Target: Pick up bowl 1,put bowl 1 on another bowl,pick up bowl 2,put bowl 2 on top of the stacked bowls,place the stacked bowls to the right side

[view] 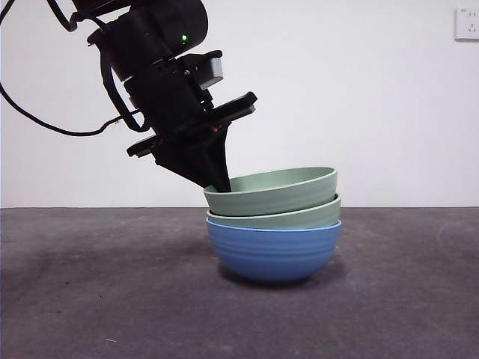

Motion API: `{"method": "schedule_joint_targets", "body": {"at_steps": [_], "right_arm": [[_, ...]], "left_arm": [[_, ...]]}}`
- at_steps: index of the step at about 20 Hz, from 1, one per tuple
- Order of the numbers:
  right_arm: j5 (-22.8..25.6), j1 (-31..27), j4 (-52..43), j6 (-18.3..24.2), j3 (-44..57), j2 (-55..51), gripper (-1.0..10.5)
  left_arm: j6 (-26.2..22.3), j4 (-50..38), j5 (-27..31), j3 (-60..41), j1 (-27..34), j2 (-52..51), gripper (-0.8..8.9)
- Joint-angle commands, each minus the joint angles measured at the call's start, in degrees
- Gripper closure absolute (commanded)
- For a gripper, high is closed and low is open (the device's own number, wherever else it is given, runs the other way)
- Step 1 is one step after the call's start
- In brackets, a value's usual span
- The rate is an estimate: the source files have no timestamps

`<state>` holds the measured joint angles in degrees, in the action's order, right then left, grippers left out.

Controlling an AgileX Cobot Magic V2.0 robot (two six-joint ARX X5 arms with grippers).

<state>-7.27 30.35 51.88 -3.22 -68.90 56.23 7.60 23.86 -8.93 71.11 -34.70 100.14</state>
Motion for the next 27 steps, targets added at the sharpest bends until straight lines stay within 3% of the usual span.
{"method": "schedule_joint_targets", "body": {"at_steps": [1, 2, 5, 9, 14, 17, 20, 24, 27], "right_arm": [[0.17, 0.07, -0.11, -0.35, 0.15, 0.02, 7.2], [0.15, 0.07, -0.09, -0.35, 0.15, 0.02, 7.2], [0.15, 0.07, -0.09, -0.35, 0.15, 0.0, 7.2], [0.15, 0.07, 0.04, -0.37, 0.15, 0.0, 7.2], [0.37, 0.04, 1.01, -1.92, 0.15, 0.5, 7.1], [3.96, 0.0, 0.92, -2.78, 0.15, 3.21, 5.0], [4.61, -1.07, 0.17, -3.41, 0.15, 9.31, 4.9], [3.1, -3.26, -3.91, -5.07, 0.15, 20.0, 4.9], [-3.28, -5.42, -5.95, -6.45, 0.15, 27.32, 5.0]], "left_arm": [[0.13, -0.61, -0.13, -0.22, -0.48, 0.5, 8.07], [0.13, -0.61, -0.15, -0.22, -0.59, 0.5, 7.89], [0.13, -0.26, -0.2, -0.22, -0.74, 0.5, 5.56], [0.11, 0.02, -0.2, 0.33, -0.9, 0.48, 5.56], [-0.15, 8.66, -0.02, 7.32, -0.79, -1.64, 5.53], [-1.42, 18.12, -0.04, 14.29, -0.79, -3.54, 5.54], [-4.17, 29.0, 0.02, 21.59, -0.81, -5.75, 5.54], [-6.64, 39.74, -0.04, 27.76, -0.81, -10.19, 5.57], [-7.87, 44.02, -0.02, 28.37, -0.81, -14.27, 5.58]]}}
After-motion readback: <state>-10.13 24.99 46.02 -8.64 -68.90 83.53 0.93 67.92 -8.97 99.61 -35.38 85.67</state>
